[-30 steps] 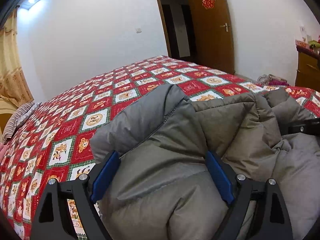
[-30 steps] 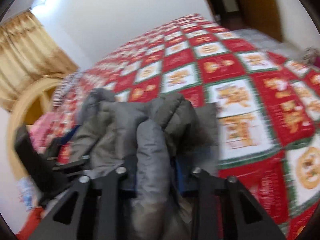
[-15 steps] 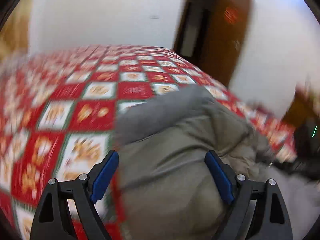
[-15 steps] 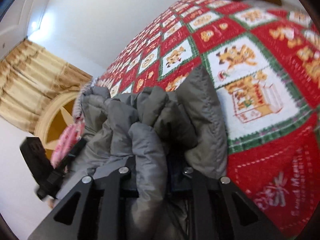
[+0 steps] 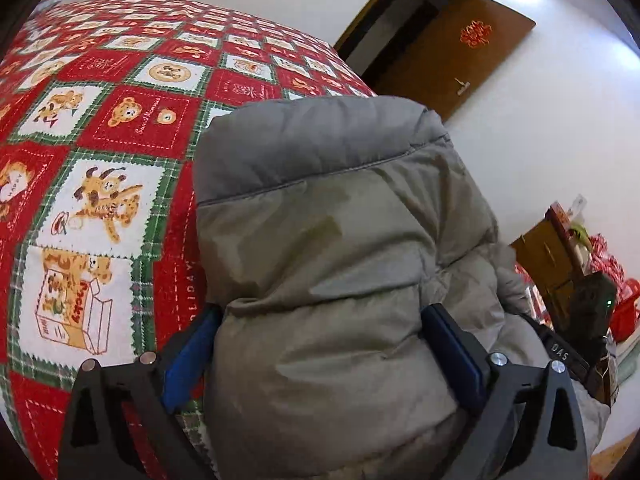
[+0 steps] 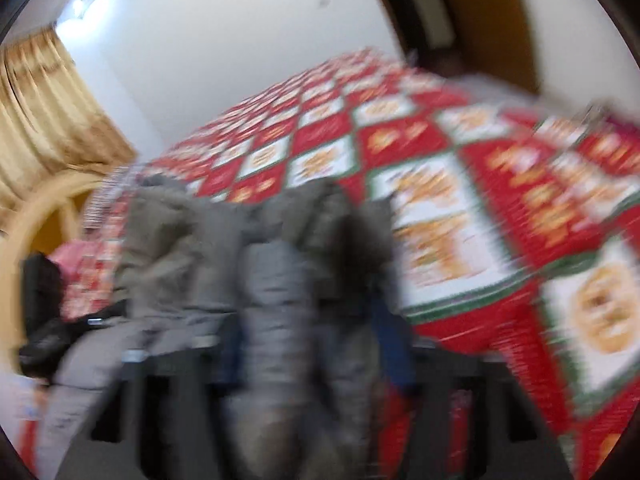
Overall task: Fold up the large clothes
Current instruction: 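Grasp the bundle with the left tool while the right tool holds its folded end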
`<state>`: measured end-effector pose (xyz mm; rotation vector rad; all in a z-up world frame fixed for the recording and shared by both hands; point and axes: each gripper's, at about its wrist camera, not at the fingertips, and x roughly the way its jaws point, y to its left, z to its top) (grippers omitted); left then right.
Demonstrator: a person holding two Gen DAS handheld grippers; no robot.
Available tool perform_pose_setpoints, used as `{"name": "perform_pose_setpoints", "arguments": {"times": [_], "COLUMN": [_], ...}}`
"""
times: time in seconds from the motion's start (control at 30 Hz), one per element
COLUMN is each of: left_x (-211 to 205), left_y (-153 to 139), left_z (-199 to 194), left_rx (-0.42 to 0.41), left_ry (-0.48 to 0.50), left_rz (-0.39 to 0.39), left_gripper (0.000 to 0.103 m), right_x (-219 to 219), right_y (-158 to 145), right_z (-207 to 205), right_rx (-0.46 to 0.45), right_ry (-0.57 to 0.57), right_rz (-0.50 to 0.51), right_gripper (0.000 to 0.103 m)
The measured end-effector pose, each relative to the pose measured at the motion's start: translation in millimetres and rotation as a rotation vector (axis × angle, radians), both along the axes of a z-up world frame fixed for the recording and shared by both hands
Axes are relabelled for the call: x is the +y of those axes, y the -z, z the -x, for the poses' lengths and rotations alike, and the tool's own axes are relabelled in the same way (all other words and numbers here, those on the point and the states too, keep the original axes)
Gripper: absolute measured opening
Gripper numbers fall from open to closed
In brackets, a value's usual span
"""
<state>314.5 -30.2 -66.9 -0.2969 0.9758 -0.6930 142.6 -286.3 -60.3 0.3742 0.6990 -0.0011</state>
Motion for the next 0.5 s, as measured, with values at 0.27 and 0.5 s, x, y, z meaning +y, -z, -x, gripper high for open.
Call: {"name": "perform_pose_setpoints", "arguments": {"times": [0.27,0.5], "left_x": [3.0,6.0], "left_y": [6.6,6.2], "left_z": [0.9,4.0], "left_rx": [-0.021,-0.045], "left_ry": [0.021,0.039], "left_rz": [0.013,0.019], "left_gripper": [0.100,0.088], "right_x": [1.9,13.3], "right_y": [17.0,24.9], "right_z": [-20.9,-30.7], "right_rx": [0.059,0.087], "right_ry": [-0.140,-0.158], "right_rz": [-0.164,-0.176], "right_gripper": [0.064,0.064]}}
